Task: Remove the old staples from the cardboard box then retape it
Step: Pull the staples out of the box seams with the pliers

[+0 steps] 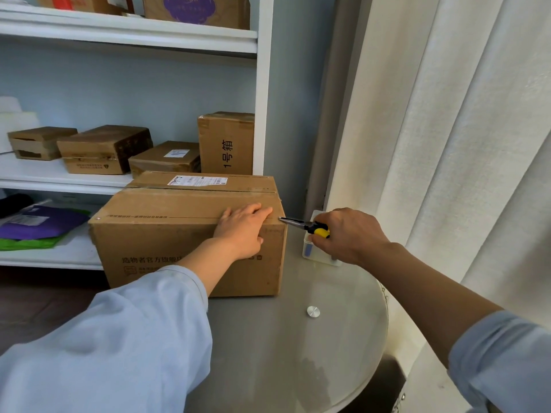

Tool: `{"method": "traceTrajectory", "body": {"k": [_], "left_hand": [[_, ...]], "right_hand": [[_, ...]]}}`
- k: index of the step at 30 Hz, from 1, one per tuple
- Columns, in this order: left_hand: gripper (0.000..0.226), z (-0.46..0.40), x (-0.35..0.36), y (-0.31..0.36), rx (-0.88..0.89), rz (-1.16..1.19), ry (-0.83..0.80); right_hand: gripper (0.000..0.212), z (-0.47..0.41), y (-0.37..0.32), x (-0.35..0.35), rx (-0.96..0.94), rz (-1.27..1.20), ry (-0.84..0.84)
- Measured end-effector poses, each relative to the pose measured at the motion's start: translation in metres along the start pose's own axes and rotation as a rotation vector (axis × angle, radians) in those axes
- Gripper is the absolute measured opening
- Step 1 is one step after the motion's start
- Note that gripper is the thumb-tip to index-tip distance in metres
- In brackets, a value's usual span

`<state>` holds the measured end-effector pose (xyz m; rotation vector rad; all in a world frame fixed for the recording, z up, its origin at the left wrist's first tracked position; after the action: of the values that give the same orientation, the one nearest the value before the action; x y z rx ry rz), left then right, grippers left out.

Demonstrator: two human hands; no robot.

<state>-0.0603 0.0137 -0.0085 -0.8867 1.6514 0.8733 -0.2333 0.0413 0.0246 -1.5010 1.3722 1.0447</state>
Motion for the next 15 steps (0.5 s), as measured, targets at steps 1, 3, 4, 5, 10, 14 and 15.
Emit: {"method": "traceTrajectory", "body": {"k": [1, 3, 4, 5, 10, 14, 15], "left_hand": [[0.071, 0.0, 0.0, 0.0, 0.001, -0.002, 0.001], [0.07, 0.0, 0.0, 0.0, 0.001, 0.014, 0.007], [0.068, -0.001, -0.001, -0.001, -0.003, 0.043, 0.015], [0.065, -0.001, -0.002, -0.002, -0.01, 0.092, 0.026], [0.048, -0.003, -0.01, -0.005, -0.037, 0.328, 0.095], [0.047, -0.001, -0.011, -0.004, -0.034, 0.334, 0.108], [0.046, -0.001, -0.011, -0.004, -0.034, 0.338, 0.107]], "right_hand": [[0.032, 0.001, 0.0, 0.0, 0.0, 0.005, 0.022], [0.033, 0.005, 0.001, 0.006, 0.03, -0.046, 0.03], [0.033, 0.008, 0.002, 0.011, 0.063, -0.11, 0.016], [0.033, 0.012, 0.002, 0.017, 0.098, -0.183, 0.004], [0.035, 0.02, 0.003, 0.022, 0.089, -0.209, 0.038], [0.036, 0.004, 0.001, 0.009, 0.04, -0.107, 0.01], [0.035, 0.002, -0.001, 0.007, 0.037, -0.088, 0.002]]}}
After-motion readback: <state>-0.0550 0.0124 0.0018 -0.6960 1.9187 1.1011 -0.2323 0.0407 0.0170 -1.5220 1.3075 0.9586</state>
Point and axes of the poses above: each hand's wrist, its own z-axis away from the middle knuckle, its own x-axis out of the palm, y = z × x, the point moved 6 cm from there along -z, towards the middle knuckle, and after that the axes turned 12 degrees about x, right-handed, at the moved point
